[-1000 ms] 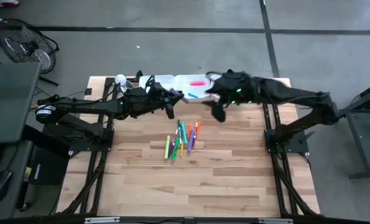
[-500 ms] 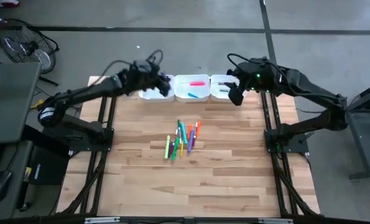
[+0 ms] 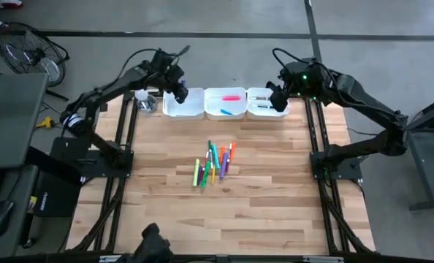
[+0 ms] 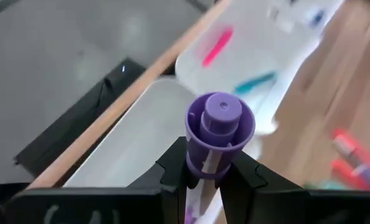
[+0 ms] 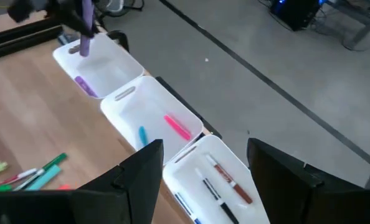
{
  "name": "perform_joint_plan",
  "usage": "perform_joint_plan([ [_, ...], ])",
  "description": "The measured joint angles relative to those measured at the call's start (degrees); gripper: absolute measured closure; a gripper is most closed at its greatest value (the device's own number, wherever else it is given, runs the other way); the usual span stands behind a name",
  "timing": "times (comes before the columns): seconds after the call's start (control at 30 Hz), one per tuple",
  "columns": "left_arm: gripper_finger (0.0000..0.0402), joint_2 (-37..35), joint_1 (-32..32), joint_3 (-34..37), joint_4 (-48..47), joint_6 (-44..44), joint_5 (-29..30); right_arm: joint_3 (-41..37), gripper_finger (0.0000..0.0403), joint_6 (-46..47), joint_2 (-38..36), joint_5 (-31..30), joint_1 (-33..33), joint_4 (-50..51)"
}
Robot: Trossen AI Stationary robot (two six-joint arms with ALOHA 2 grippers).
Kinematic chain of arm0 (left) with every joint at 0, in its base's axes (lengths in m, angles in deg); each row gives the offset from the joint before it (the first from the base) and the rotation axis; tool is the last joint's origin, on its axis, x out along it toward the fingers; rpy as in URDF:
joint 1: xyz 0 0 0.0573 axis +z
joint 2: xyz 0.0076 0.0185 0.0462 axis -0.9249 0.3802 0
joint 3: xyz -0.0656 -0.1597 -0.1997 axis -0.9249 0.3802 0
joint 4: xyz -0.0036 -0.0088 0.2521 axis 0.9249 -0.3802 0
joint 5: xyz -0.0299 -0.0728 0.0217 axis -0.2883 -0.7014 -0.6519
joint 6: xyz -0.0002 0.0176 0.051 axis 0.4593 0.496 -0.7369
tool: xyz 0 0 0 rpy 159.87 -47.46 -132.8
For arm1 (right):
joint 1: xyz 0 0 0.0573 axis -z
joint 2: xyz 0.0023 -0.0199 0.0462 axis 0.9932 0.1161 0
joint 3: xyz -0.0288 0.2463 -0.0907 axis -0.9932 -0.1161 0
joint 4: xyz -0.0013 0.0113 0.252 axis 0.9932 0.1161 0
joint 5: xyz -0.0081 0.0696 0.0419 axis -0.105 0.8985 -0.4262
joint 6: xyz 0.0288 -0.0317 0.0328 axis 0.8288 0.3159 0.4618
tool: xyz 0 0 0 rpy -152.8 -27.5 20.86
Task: Pick & Place Markers
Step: Put the bottom violet highlighter pen into the left white bin
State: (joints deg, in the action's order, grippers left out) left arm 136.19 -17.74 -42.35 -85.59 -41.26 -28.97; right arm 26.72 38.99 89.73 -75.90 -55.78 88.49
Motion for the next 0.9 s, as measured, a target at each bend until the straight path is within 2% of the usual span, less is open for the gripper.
perform_joint_plan([
  [0.17,0.0345,7.62,0.76,-5.36,-7.96,-8.45,1.17,0.0,0.0181,0.11,0.0,-0.01,2.11,0.0],
  [0.47,0.0345,17.12,-0.78,-16.01,-22.48,-24.84,9.31,0.0,0.0181,0.11,0.0,0.01,4.77,0.0],
  [0.6,0.0345,19.17,-2.08,-17.51,-25.63,-31.33,12.63,0.0,0.0181,0.15,0.0,0.01,5.75,0.0],
  [0.77,0.0337,21.15,-4.38,-17.47,-27.46,-34.61,15.86,0.0,0.0181,0.51,0.02,0.16,5.96,0.02],
  [0.9,0.0333,21.99,-6.18,-17.45,-27.36,-35.99,16.21,0.0,0.0181,1.84,0.02,0.6,5.94,0.05],
])
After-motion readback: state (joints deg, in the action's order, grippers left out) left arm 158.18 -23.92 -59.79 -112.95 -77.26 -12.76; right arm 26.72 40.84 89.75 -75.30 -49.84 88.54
